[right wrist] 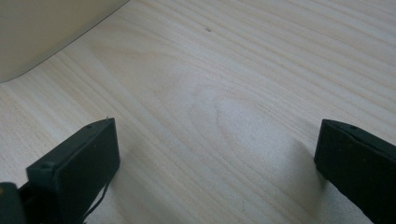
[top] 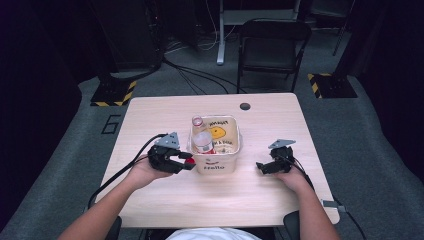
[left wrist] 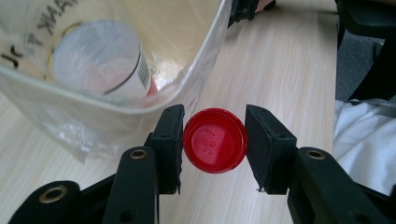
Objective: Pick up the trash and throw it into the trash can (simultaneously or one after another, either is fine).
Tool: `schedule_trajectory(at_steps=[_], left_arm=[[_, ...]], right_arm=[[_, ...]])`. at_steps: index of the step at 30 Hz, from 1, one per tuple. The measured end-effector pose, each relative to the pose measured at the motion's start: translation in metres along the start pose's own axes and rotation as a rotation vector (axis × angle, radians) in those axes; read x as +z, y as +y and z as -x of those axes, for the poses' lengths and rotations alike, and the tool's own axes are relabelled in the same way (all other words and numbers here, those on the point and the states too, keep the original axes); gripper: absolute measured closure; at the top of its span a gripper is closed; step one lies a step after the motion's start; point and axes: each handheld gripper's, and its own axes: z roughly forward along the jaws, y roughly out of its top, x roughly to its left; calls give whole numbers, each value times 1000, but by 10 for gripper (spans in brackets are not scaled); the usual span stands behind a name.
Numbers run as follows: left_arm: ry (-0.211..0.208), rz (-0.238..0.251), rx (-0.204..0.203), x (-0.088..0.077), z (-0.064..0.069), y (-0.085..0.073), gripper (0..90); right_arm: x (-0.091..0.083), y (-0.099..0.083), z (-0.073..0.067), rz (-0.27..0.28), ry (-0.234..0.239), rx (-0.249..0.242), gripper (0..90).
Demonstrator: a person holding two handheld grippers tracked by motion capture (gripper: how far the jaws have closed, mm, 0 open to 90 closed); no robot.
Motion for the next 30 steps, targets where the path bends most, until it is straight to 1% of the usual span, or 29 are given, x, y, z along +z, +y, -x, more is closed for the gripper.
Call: schedule_trajectory(at_steps=[3, 6, 7, 9, 10, 12, 14, 16, 18, 20, 23, 25, 27, 30], left_arm=[[-4, 4, 25, 0, 4, 12, 583], [-18, 22, 42, 1, 8, 24, 583], [-26, 20, 47, 2, 8, 27, 584], [-24, 26, 61, 3, 10, 33, 583], [-24, 26, 61, 3, 10, 33, 584], [-29, 34, 72, 5, 12, 43, 584], [-38, 39, 71, 7, 12, 48, 584], [-35, 35, 75, 9, 13, 53, 584], [-41, 42, 72, 10, 12, 57, 584], [-44, 40, 70, 12, 11, 61, 584], [-39, 48, 70, 14, 10, 67, 584], [-36, 54, 62, 15, 9, 69, 584], [-26, 46, 59, 18, 7, 70, 584], [-23, 50, 53, 22, 5, 72, 584]], right_arm=[[0, 0, 0, 0, 0, -1, 0], [0, 0, 0, 0, 1, -1, 0], [0, 0, 0, 0, 0, 0, 0], [0, 0, 0, 0, 1, -1, 0], [0, 0, 0, 0, 1, -1, 0], [0, 0, 0, 0, 1, -1, 0], [0, 0, 0, 0, 1, -1, 0], [0, 0, 0, 0, 1, -1, 0], [0, 0, 0, 0, 1, -1, 0], [0, 0, 0, 0, 1, -1, 0], [0, 0, 0, -1, 2, -1, 0], [0, 0, 0, 0, 2, -1, 0], [0, 0, 0, 1, 2, 0, 0], [0, 0, 0, 0, 2, 0, 0]])
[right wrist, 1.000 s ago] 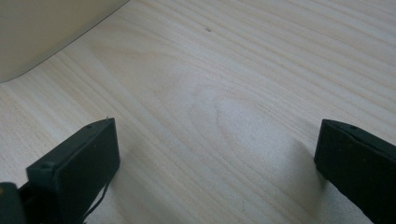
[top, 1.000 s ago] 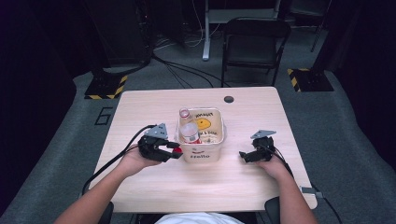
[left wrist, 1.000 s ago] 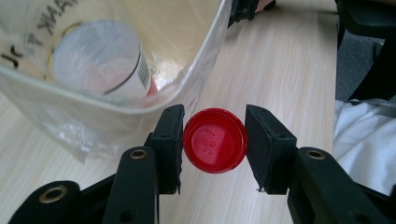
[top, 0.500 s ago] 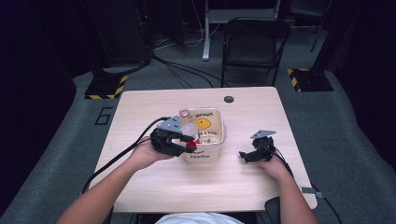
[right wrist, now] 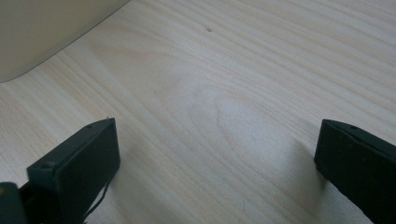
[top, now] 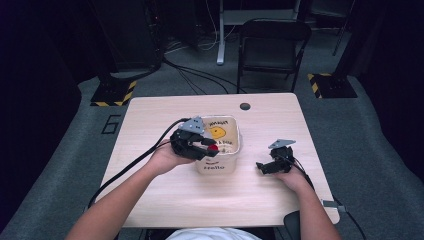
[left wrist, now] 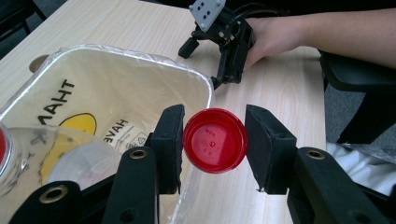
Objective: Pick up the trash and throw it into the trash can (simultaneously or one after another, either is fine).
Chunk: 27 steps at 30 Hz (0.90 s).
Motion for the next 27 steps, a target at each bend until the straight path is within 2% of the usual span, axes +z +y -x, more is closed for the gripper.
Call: schedule_trajectory(at_steps=[9, 16, 27], left_arm=[[0, 5, -21, 13, -6, 8, 585], [10, 3, -11, 23, -5, 16, 585], [48, -8, -43, 39, -17, 13, 584]], right_arm=[[0, 0, 0, 0, 3, -4, 0], [0, 0, 0, 0, 4, -6, 0], [1, 0, 1, 6, 7, -19, 0]])
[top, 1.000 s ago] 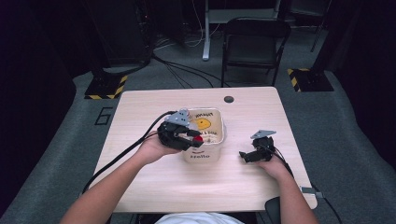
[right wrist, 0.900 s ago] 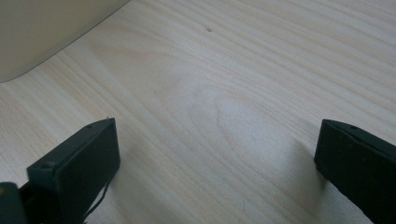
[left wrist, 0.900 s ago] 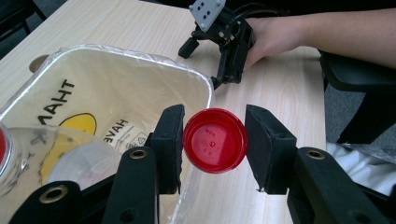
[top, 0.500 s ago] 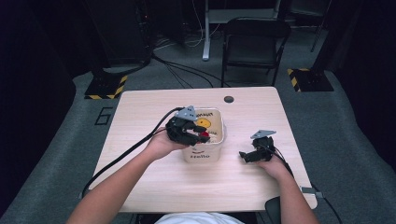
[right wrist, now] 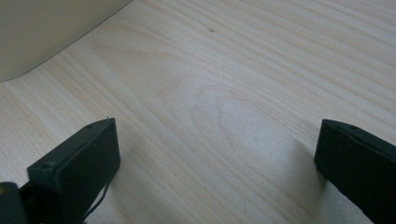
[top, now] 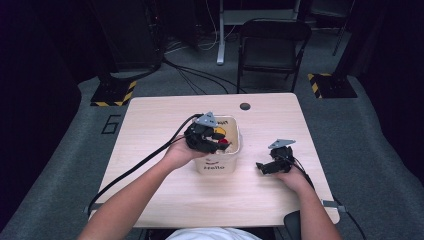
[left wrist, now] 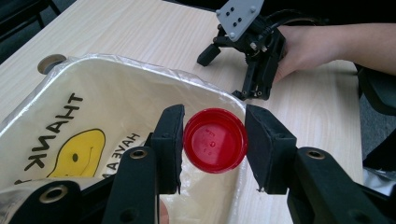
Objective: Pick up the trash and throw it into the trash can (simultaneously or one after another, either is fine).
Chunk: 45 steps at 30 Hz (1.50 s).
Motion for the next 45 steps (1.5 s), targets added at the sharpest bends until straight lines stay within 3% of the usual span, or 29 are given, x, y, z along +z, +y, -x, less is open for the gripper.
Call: schedule_trajectory(at_steps=[14, 30, 39, 45], left_arm=[[24, 18, -43, 14, -9, -2, 585], [51, -27, -12, 25, -6, -6, 581], [63, -17, -10, 24, -4, -6, 518], [41, -18, 18, 16, 3, -5, 493]], right_arm=[[0, 0, 0, 0, 2, -2, 0], [0, 0, 0, 0, 4, -3, 0], [0, 0, 0, 0, 4, -2, 0], [0, 0, 0, -2, 10, -7, 0]])
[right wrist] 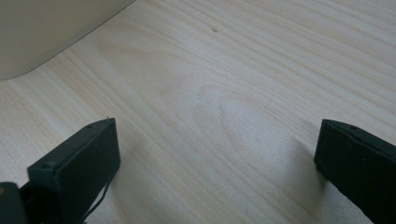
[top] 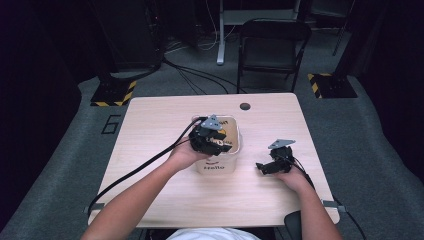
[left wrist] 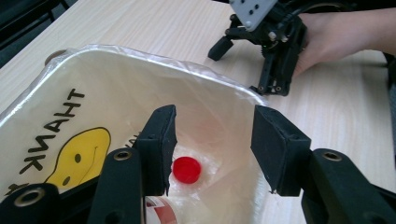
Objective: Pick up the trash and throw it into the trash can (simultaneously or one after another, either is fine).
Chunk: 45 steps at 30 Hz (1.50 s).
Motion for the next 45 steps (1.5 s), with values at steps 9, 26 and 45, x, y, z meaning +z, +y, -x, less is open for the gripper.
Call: schedule_trajectory(at_steps=[9, 26, 45], left_arm=[[-53, 14, 31, -17, 13, -8, 449], [-3, 28, 40, -56, 13, -47, 427], [96, 31, -86, -81, -28, -114, 400]], right_arm=[[-5, -5, -2, -3, 6, 1, 0], [-10, -10, -5, 0, 2, -7, 0], [-12, -12, -8, -5, -5, 8, 0]])
